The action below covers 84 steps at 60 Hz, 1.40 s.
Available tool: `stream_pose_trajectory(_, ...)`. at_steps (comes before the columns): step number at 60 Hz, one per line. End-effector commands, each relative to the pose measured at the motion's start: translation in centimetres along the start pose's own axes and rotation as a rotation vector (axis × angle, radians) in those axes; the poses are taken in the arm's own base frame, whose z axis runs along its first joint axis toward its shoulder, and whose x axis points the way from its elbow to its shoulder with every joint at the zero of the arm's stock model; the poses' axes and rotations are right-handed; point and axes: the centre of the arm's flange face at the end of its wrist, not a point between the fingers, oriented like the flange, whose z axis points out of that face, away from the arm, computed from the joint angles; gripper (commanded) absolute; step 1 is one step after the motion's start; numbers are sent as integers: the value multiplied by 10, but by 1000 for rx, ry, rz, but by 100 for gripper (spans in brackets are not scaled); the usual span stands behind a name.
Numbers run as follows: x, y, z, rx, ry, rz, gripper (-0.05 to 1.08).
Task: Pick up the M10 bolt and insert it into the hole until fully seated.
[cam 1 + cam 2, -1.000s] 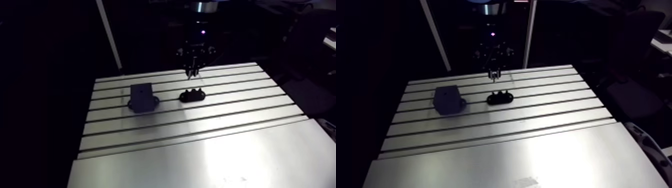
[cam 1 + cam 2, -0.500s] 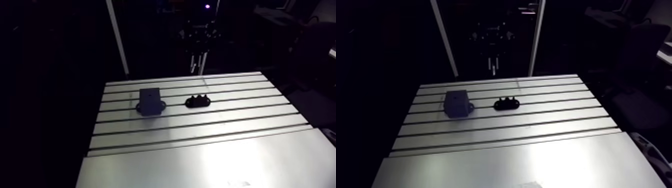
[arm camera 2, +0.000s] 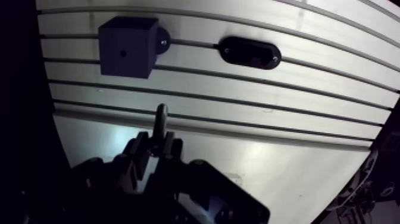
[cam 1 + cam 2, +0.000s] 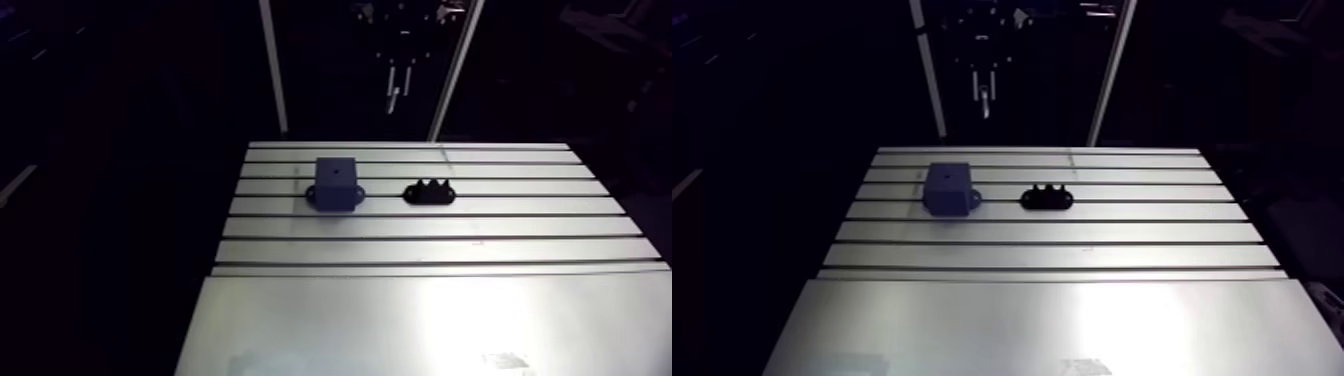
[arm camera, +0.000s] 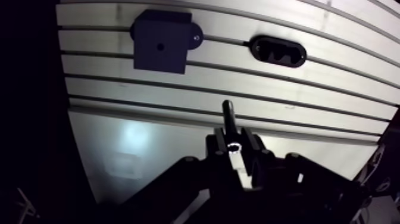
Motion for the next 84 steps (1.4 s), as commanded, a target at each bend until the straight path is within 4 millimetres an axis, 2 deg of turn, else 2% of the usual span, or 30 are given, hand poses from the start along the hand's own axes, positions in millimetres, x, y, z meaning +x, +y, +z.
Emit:
stream_pose_trajectory(1, 9, -38, 2, -12, -18, -61, 108)
stream_pose_trajectory(18, 28, -63, 7, -25, -40, -101, 108)
stream_pose_trajectory(28, 33, -65, 10, -22, -72, -104, 108)
stream_pose_trajectory(34, 37, -74, 11, -28, -75, -114, 108)
stream_pose_trajectory(46, 49, -87, 25, -35, -112, -124, 108)
stream_pose_trajectory(62, 55, -86, 34, -37, -117, -115, 108)
stream_pose_trajectory(84, 73, -84, 58, -40, -136, -116, 108)
